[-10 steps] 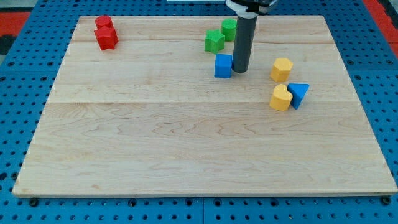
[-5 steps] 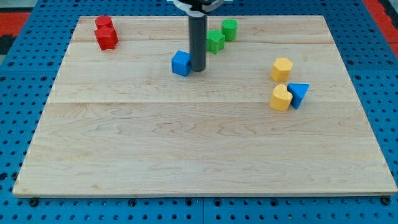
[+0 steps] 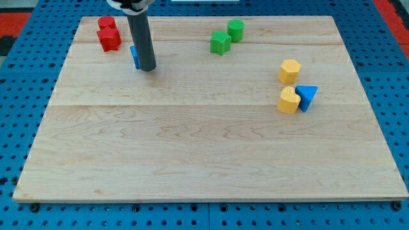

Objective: Move the blue cube towards right side of red star

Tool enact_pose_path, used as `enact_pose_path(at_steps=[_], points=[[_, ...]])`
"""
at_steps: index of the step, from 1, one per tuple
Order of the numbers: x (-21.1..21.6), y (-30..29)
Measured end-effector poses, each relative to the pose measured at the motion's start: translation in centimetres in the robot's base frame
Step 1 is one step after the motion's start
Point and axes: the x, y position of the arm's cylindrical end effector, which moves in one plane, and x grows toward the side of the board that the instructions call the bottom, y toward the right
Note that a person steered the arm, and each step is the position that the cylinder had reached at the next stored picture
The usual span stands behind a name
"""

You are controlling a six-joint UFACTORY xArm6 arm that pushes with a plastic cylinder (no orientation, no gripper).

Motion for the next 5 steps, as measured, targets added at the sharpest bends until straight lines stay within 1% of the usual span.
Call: enact_pose_path(at_steps=[2,5], points=[[-2.6,-2.2],[-4.9,-2.2]])
